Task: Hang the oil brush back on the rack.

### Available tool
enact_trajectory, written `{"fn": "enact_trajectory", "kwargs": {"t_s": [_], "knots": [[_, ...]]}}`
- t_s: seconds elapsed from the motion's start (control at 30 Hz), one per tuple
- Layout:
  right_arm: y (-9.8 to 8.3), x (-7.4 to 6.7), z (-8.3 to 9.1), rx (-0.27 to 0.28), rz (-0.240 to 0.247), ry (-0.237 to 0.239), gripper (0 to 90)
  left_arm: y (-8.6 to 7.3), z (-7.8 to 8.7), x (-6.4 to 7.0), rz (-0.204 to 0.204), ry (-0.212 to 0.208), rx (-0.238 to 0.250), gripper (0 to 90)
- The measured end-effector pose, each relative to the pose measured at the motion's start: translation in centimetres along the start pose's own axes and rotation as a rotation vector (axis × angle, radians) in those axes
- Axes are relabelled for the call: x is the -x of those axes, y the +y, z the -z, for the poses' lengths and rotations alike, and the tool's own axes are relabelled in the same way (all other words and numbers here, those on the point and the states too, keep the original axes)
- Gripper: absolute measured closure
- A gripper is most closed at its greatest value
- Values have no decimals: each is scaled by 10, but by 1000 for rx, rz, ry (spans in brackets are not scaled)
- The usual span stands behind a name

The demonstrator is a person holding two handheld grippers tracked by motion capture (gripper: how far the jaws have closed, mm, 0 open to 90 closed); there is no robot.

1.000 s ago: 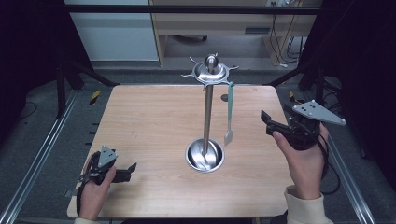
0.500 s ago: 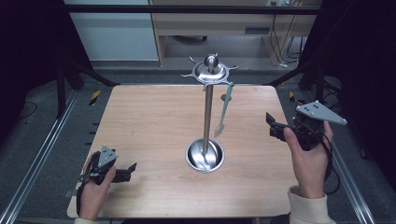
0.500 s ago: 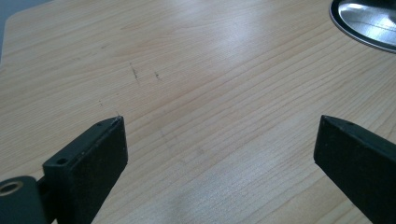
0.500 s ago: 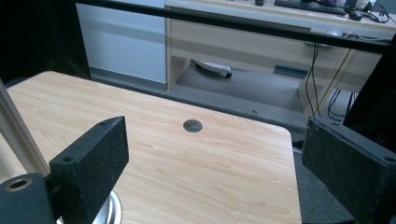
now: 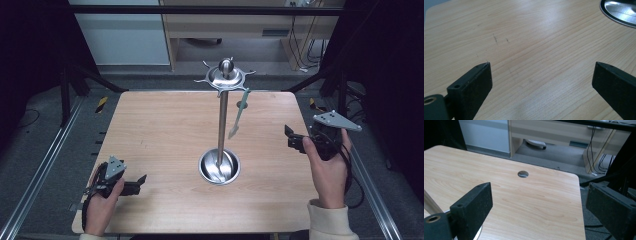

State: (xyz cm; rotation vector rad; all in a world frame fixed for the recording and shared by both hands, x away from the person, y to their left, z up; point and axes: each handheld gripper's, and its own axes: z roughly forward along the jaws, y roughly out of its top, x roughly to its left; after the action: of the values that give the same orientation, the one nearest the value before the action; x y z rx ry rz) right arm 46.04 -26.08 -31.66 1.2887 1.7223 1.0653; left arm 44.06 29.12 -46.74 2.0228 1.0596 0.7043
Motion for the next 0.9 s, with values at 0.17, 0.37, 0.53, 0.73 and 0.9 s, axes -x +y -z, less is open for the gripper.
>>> {"fn": "enact_trajectory", "kwargs": {"t_s": [0.17,0.37,0.53,0.73,0.9], "knots": [[-9,-1,-13,-28,7,-34,86,0,0,0,-1,-1,0,26],[-22,-4,-31,-81,25,-31,85,0,0,0,-2,-2,-1,26],[-31,-4,-41,-114,22,-25,84,0,-1,1,-4,-4,-5,26],[-42,-4,-53,-166,22,-8,81,0,-1,1,-5,-5,-6,26],[-51,-4,-61,-213,33,9,81,0,-1,1,-6,-7,-7,26]]}}
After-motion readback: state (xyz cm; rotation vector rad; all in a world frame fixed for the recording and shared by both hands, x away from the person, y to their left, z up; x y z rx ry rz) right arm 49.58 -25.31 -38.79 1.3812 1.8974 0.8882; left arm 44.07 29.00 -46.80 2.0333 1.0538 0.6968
